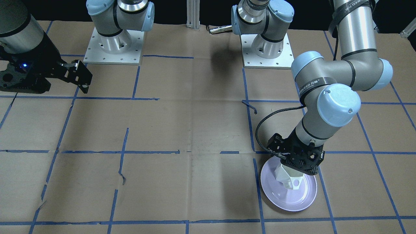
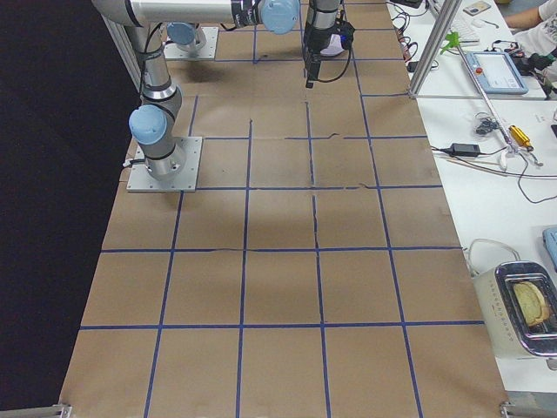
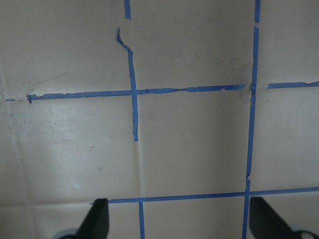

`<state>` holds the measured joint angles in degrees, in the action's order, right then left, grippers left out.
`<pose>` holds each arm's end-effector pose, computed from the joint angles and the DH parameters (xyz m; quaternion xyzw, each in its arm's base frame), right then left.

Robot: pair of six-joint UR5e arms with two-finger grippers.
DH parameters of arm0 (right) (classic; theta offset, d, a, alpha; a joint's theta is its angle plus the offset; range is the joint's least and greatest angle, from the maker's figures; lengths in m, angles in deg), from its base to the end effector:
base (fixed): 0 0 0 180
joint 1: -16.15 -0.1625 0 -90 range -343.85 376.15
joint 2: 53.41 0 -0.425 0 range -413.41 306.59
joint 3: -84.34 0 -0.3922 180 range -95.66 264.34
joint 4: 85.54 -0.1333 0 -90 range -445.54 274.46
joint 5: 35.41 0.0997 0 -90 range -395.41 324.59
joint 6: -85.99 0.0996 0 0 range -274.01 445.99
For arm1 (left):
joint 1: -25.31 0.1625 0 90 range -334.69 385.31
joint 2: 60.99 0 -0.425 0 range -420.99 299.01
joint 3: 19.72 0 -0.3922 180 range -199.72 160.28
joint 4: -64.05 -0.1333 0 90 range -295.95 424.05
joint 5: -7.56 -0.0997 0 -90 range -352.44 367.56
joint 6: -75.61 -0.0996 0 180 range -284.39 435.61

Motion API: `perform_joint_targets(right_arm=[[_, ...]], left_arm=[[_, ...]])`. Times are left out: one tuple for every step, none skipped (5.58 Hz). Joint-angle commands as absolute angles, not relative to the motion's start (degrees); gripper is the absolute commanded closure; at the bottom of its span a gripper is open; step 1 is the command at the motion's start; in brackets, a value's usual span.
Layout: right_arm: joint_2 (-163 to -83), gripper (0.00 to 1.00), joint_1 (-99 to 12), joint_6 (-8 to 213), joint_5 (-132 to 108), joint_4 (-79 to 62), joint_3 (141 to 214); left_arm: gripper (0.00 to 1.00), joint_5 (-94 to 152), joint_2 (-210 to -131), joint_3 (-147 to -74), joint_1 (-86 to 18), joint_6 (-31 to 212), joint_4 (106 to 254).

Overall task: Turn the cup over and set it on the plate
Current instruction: 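Lower the mug onto the plate center with the left gripper, then open the left gripper and raise it away from the mug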

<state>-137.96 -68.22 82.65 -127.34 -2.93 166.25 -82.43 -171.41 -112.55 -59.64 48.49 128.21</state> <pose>0.0780 -0.5335 0.4962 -0.0193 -0.9988 -0.0426 0.0135 -0.0789 -0.6221 0.3110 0.1914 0.9813 -0.0217 0.0062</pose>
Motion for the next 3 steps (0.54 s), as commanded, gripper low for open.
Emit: perform_joint_targets(right_arm=[[-138.0,0.00,-68.2,82.7,-127.3,-2.9,166.2],[-138.0,0.00,-68.2,82.7,-127.3,-2.9,166.2],[-138.0,0.00,-68.2,82.7,-127.3,-2.9,166.2]], left_arm=[[0.02,-82.1,-167.0,-108.4,-61.7,58.0,138.7],[0.02,-82.4,-164.9,-104.1,-63.8,64.6,146.6],[0.02,-81.8,-163.3,-102.3,-65.7,66.5,148.8]])
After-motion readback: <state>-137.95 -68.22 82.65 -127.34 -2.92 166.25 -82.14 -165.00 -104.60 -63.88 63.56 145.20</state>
